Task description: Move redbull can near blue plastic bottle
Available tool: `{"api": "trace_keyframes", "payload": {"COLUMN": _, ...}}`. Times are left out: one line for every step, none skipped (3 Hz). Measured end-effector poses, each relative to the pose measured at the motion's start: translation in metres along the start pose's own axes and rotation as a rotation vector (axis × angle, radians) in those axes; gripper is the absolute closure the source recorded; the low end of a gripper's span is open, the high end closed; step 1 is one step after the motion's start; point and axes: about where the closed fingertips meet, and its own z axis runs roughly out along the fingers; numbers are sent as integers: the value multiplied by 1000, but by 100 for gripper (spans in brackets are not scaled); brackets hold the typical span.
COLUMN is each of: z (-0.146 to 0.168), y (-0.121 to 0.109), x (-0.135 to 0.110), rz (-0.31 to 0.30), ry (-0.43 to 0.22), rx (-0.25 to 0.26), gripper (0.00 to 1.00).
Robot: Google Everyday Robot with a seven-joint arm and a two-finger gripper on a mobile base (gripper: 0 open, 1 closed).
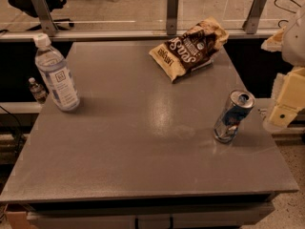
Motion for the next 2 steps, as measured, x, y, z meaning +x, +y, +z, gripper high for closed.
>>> {"api": "trace_keyframes", "payload": {"z": 0, "y": 0, "x": 0, "rz": 0, "ry": 0, "rx": 0, "gripper": 0}}
{"api": "trace_keyframes", "payload": {"z": 5, "y": 0, "x": 4, "rz": -3, "ry": -87, "rx": -6, "gripper": 0}}
